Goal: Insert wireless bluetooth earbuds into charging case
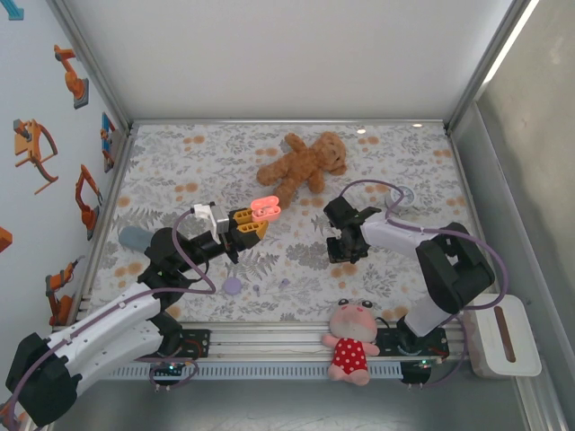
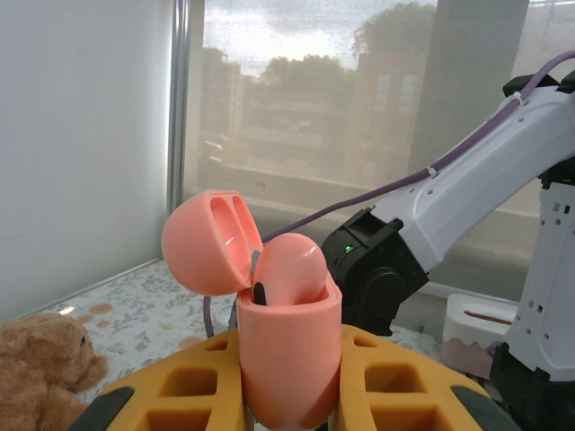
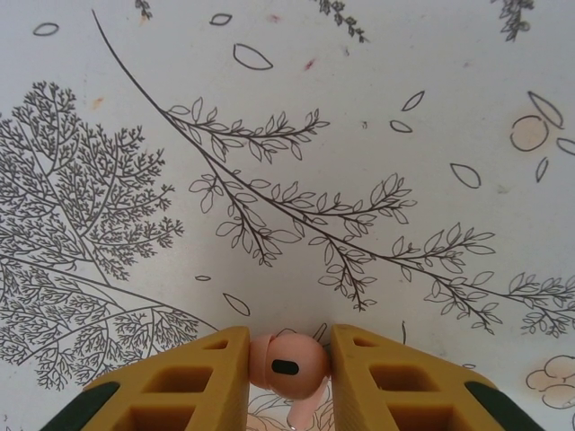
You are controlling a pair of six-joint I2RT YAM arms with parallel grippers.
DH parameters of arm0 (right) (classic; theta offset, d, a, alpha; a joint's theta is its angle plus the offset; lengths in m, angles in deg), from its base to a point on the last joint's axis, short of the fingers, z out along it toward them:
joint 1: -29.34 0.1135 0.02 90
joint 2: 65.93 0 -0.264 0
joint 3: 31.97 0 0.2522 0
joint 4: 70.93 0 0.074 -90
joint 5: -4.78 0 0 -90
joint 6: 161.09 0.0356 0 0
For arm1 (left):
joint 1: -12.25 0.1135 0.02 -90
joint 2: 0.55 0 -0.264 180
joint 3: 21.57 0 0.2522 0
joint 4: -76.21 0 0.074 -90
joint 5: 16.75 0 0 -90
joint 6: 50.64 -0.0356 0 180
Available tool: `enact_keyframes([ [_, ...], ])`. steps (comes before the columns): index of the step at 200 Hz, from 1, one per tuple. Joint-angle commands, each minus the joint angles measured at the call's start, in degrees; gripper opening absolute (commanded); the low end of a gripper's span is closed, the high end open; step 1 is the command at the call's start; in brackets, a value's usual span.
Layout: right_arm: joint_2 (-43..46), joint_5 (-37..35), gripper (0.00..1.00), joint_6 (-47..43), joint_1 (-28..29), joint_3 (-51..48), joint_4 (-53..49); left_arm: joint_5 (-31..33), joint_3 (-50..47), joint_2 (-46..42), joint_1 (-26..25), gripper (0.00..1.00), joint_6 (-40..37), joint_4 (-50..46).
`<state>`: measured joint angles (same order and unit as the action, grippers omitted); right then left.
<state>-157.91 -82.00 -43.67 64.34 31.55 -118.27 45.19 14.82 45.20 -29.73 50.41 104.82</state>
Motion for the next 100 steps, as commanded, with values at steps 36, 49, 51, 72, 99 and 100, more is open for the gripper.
enact_keyframes([
  [36, 2.71, -1.28, 0.27, -0.94, -0.1, 2.23, -0.96, 0.33, -0.31, -0.45, -0.13, 0.15, -1.29, 0.87],
  [49, 3.41, -1.78, 0.27, -1.35, -0.1, 2.65, -1.65, 0.28, -0.31, -0.26, -0.18, 0.15, -1.29, 0.93],
  [51, 3.57, -1.81, 0.27, -1.41, -0.07, 2.74, -1.79, 0.28, -0.31, -0.17, -0.18, 0.15, -1.29, 0.95],
  [72, 5.3, -2.3, 0.26, -1.95, -0.07, 3.22, -2.69, 0.35, -0.22, 0.13, -0.15, 0.15, -1.23, 1.12],
  [99, 9.11, -3.13, 0.26, -2.56, 0.0, 4.59, -4.14, 0.28, -0.22, 0.78, -0.26, 0.15, -0.95, 1.75],
  [100, 9.33, -3.18, 0.26, -2.6, -0.01, 4.62, -4.22, 0.28, -0.22, 0.8, -0.28, 0.15, -0.94, 1.84],
])
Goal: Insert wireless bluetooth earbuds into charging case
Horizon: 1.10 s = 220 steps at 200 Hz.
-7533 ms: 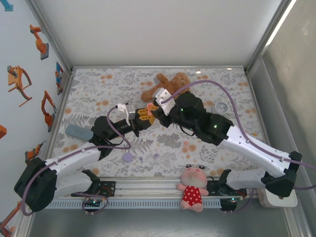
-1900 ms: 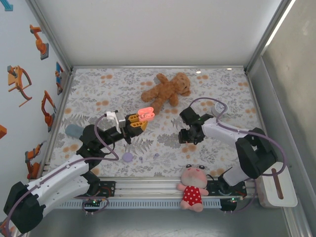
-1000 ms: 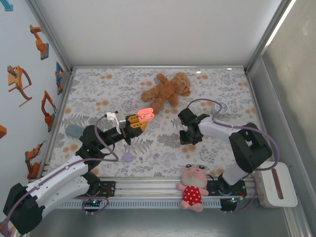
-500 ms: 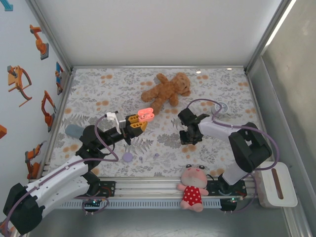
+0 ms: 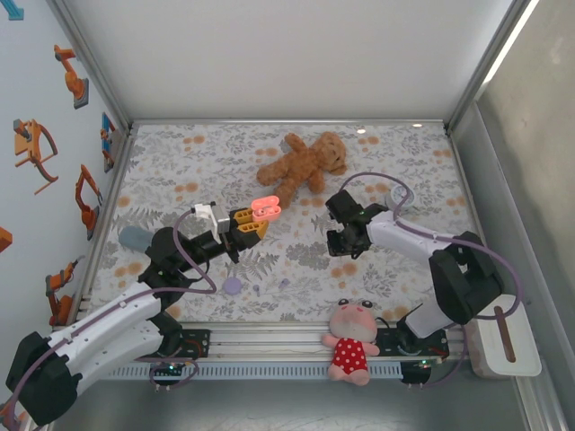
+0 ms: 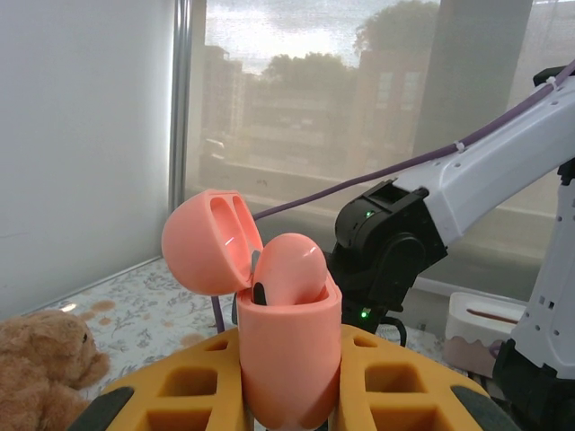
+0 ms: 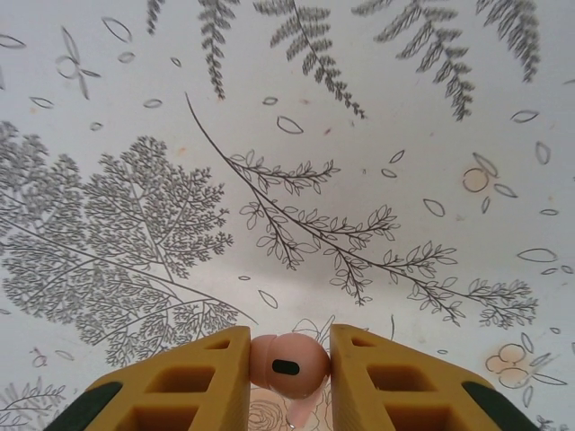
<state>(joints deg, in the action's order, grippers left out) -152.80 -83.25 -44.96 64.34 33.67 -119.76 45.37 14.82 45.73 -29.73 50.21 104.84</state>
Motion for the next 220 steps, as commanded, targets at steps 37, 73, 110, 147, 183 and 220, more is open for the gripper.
enact_keyframes([
  [37, 10.56, -3.53, 0.26, -2.23, 0.07, 6.52, -5.55, -0.24, 0.0, 1.76, -0.27, 0.15, -0.22, 3.49],
  [73, 16.37, -4.79, 0.26, -3.25, 0.34, 10.9, -6.57, -0.43, 0.28, 3.43, -0.3, 0.15, 0.31, 5.36],
  [110, 20.34, -5.13, 0.26, -4.74, 1.02, 15.71, -6.44, -0.33, 1.09, 5.33, -0.39, 0.15, 0.31, 6.53],
  [147, 22.91, -3.87, 0.25, -5.96, 2.51, 19.17, -4.37, -0.6, 2.06, 7.83, -0.48, 0.14, 0.64, 8.6],
  [183, 25.55, -3.21, 0.25, -7.73, 5.22, 19.69, 0.89, -1.17, 3.05, 10.58, -0.48, 0.14, 1.01, 11.12],
  [220, 27.75, -3.33, 0.25, -10.03, 9.15, 18.93, 8.2, -2.0, 4.73, 13.08, -0.61, 0.14, 1.49, 12.14],
])
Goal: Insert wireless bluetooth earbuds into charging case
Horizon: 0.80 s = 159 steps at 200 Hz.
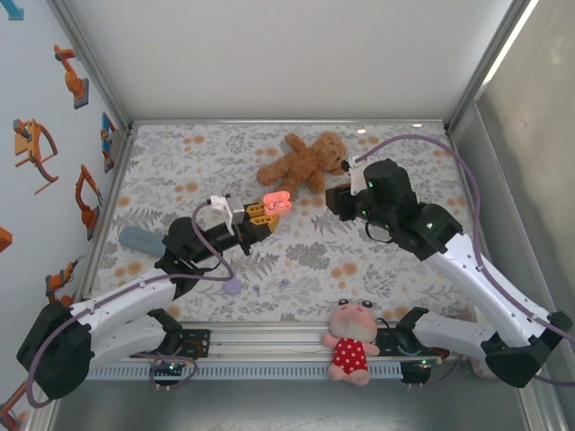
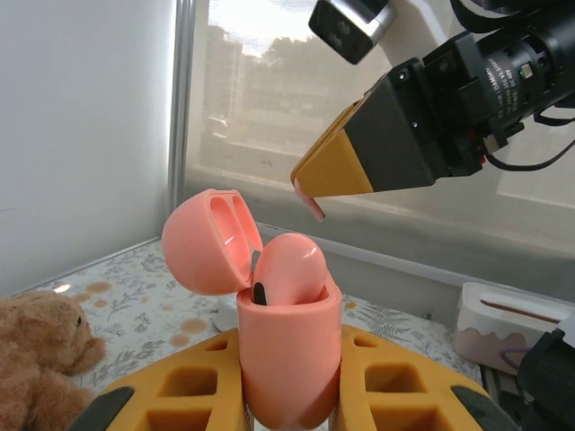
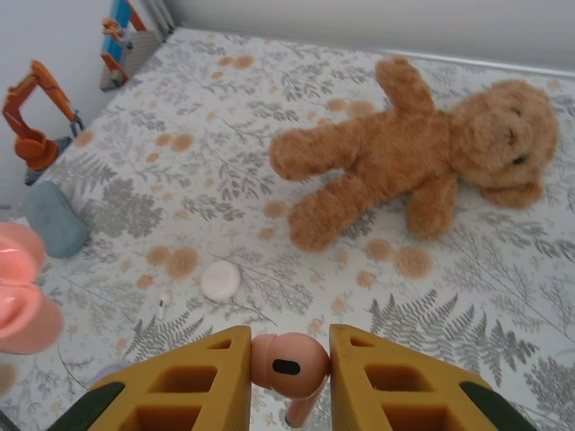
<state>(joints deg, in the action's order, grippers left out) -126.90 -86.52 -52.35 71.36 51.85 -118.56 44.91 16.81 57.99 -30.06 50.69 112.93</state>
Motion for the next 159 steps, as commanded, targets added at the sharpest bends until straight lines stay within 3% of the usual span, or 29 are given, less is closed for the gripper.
enact_keyframes([
  [1, 1.88, -0.04, 0.25, -2.74, 2.29, 0.76, 7.21, -1.5, 2.77, 0.84, -0.26, 0.14, 1.04, 4.07],
  [75, 2.2, -0.79, 0.25, -7.62, 9.94, -1.98, 19.06, -1.24, 4.01, 3.53, -0.68, 0.14, 3.2, 6.54],
  [159, -0.79, -0.12, 0.25, -7.14, 11.26, -3.92, 22.94, -1.28, 4.03, 3.74, -0.96, 0.14, 3.86, 7.11],
])
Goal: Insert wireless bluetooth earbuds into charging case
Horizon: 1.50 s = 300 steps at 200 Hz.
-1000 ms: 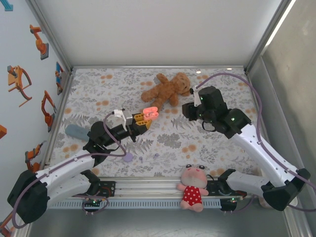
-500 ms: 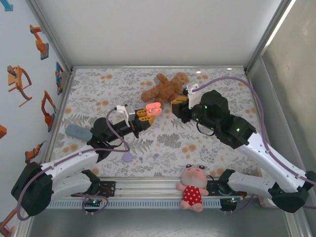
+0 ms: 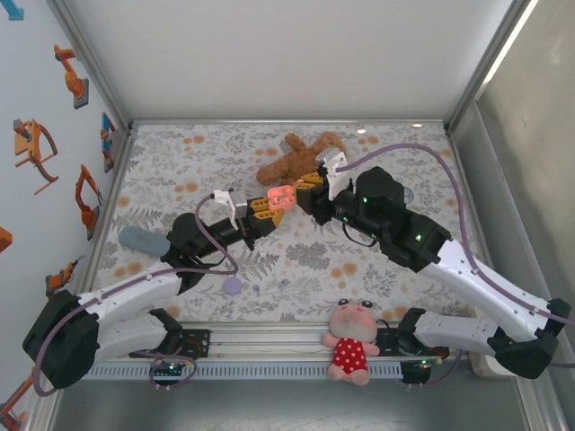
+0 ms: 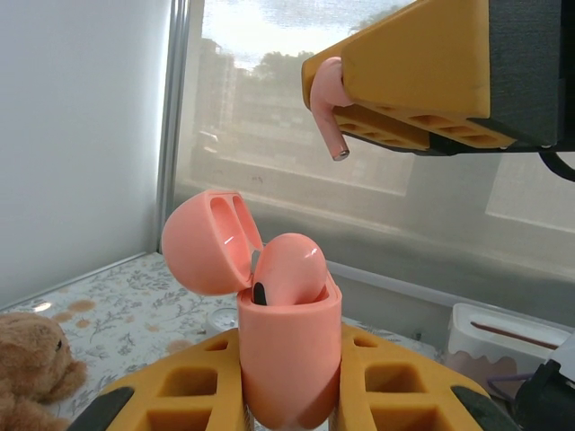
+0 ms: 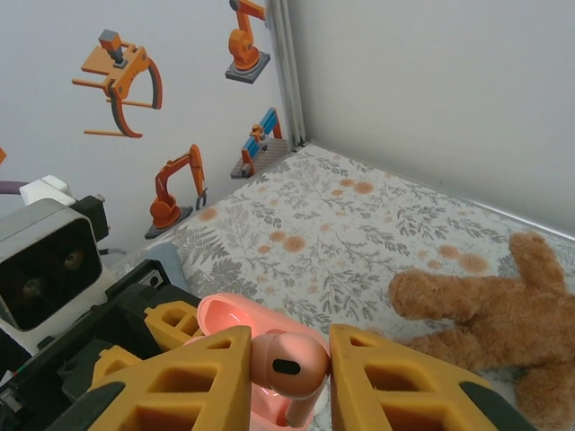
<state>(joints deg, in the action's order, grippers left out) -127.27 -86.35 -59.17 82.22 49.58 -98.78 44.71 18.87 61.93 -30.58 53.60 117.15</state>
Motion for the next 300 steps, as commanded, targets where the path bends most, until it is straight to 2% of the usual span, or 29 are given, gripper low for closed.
enact_keyframes([
  [1, -0.43, -0.29, 0.25, -0.32, 0.43, -1.72, 3.22, -1.08, 1.98, -0.18, -0.47, 0.14, 0.96, 2.92],
  [72, -0.56, -0.19, 0.25, 1.3, 0.8, -4.84, 4.8, -1.08, 2.08, -0.35, -0.5, 0.14, 1.49, 3.2],
  [202, -2.38, 0.3, 0.25, 0.77, 1.17, -4.22, 6.88, -1.0, 2.33, -0.07, -0.79, 0.14, 1.62, 3.64],
  [300, -1.3, 0.15, 0.27, 0.86, 1.13, -5.49, 5.66, 2.14, 1.98, -0.82, -0.86, 0.14, 2.36, 3.88],
])
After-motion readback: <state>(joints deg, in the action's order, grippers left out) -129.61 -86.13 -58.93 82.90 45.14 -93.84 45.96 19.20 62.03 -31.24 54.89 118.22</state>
